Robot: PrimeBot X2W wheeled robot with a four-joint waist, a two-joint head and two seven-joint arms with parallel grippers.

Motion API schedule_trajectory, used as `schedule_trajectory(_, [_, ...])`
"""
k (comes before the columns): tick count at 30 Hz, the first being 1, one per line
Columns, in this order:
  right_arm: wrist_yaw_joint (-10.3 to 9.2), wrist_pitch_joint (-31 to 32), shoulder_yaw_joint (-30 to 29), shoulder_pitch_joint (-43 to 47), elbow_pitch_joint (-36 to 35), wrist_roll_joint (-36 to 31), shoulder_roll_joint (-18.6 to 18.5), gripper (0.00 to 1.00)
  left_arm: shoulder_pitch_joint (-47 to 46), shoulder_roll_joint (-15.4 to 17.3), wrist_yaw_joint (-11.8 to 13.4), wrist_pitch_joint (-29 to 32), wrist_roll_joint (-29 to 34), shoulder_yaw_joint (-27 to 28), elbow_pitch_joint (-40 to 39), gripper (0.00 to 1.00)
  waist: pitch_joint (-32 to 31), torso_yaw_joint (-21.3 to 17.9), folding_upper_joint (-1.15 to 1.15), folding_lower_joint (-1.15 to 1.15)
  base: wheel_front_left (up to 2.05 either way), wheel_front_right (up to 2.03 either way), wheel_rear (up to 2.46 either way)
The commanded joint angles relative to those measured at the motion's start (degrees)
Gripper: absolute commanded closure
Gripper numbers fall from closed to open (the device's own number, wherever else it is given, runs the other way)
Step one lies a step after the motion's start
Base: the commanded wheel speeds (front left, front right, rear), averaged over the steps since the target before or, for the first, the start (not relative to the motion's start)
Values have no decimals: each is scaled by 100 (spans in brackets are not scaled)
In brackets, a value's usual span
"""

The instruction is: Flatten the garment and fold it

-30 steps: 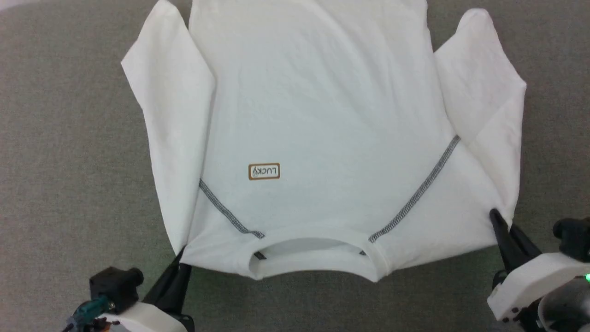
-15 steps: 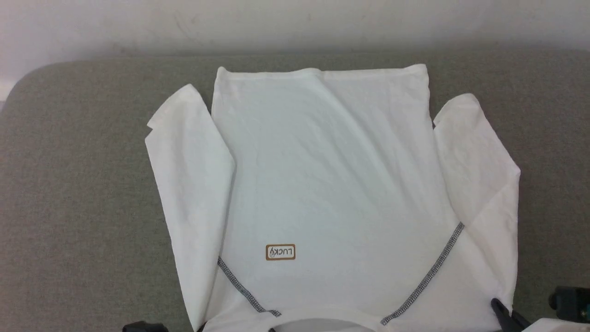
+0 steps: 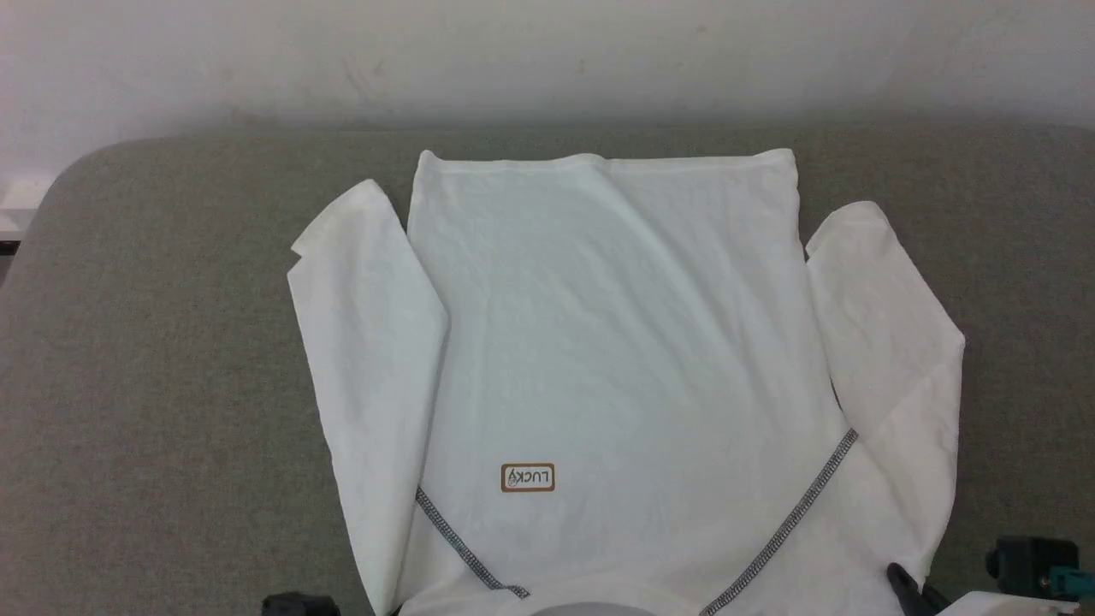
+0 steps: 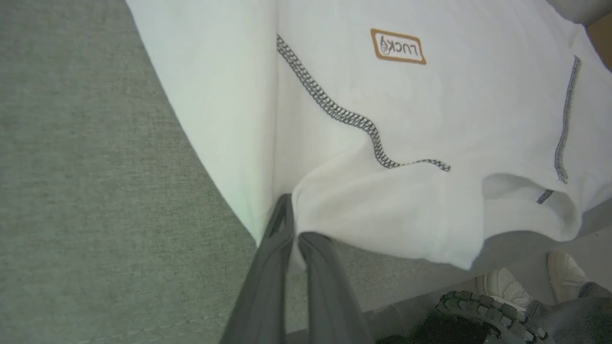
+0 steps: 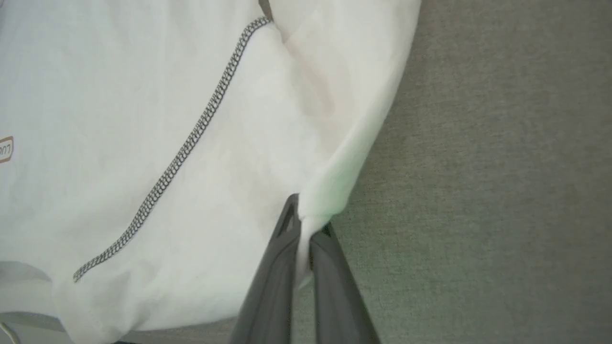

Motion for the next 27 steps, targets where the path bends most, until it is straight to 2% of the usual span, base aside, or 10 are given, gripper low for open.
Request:
schedule_trajectory(1, [-12, -55, 20, -131, 117, -6, -5, 100, -150, -52, -87, 12, -10, -49, 164, 100, -14, 16, 0, 0, 0, 0, 0])
schedule_trajectory(4, [-12, -127, 43, -283, 439, -27, -5, 100, -321, -187, -230, 77, -43, -139, 579, 100, -40, 35, 0, 0, 0, 0, 0])
schedule_trajectory(5, [-12, -135, 40, -325, 548, -37, -5, 90, -370, -224, -271, 106, -49, -171, 715, 89, -49, 39, 0, 0, 0, 0, 0])
schedule_trajectory(6, [-12, -158, 37, -370, 643, -48, -5, 64, -417, -264, -304, 111, -59, -186, 826, 66, -54, 42, 0, 0, 0, 0, 0])
schedule_trajectory(7, [-12, -195, 32, -414, 727, -67, -5, 11, -455, -300, -324, 103, -66, -192, 926, 0, -57, 44, 0, 0, 0, 0, 0])
schedule_trajectory(8, [-12, -225, 26, -450, 817, -92, -5, 0, -485, -337, -348, 94, -85, -193, 1013, 0, -61, 43, 0, 0, 0, 0, 0])
schedule_trajectory(13, [-12, -237, -20, -501, 981, -64, -5, 0, -371, -516, -464, -100, -495, 50, 1095, 0, -81, 45, 0, 0, 0, 0, 0])
schedule_trajectory(19, [-12, 9, -314, -209, 262, 29, -5, 0, 137, -401, -509, -301, -1232, 638, 270, 0, -108, 96, 0, 0, 0, 0, 0])
schedule_trajectory(23, [-12, 114, -759, -108, -625, -162, -5, 0, 325, -162, -263, -726, -1265, 1169, -570, 0, -85, 156, 0, 0, 0, 0, 0])
schedule_trajectory(27, [-12, -265, -772, -254, -1471, -768, -5, 0, 255, -119, 196, -1144, -658, 1711, -1215, 0, -42, 191, 0, 0, 0, 0, 0])
